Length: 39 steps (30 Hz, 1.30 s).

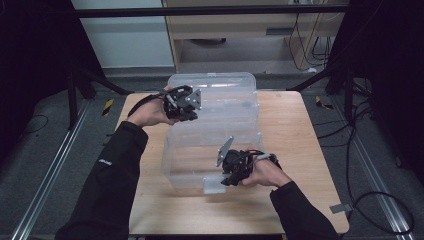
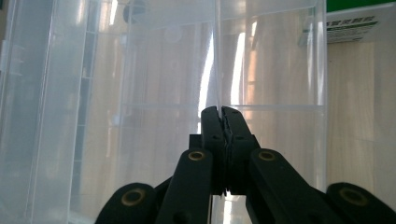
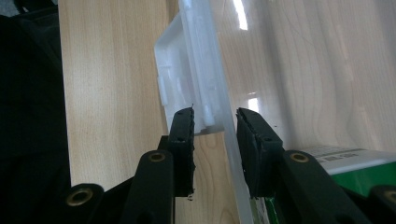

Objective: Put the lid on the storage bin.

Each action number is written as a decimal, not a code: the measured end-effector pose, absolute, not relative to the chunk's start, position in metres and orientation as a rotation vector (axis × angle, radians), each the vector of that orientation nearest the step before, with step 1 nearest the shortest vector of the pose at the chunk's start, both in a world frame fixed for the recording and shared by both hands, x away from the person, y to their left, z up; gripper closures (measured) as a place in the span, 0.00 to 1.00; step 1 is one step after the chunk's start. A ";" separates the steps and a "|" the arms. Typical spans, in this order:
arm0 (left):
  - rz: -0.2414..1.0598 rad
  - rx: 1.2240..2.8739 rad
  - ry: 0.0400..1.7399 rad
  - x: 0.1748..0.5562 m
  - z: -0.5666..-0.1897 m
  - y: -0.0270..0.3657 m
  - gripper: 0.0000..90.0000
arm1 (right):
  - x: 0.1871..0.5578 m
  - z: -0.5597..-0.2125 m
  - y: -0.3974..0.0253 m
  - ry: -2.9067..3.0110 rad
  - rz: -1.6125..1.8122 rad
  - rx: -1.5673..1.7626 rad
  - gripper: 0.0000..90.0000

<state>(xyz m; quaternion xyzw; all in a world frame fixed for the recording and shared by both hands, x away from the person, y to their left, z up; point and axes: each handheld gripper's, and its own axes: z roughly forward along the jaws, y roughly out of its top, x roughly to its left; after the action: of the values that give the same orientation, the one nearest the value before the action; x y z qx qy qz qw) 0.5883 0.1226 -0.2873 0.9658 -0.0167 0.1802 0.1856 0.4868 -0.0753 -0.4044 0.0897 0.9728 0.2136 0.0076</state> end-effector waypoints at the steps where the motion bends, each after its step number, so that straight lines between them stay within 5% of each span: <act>1: 0.507 2.719 -0.049 0.586 -0.287 0.123 0.99 | 0.487 -0.404 -0.075 3.042 0.664 0.278 0.75; 39: 0.444 2.705 -0.050 0.527 -0.297 0.131 0.99 | 0.481 -0.402 -0.071 3.024 0.611 0.272 0.74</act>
<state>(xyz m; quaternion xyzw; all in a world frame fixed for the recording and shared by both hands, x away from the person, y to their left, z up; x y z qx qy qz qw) 0.5265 0.1310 -0.2968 0.9670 -0.0179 0.1587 0.1986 0.4810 -0.0714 -0.4022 0.0879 0.9761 0.1974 0.0224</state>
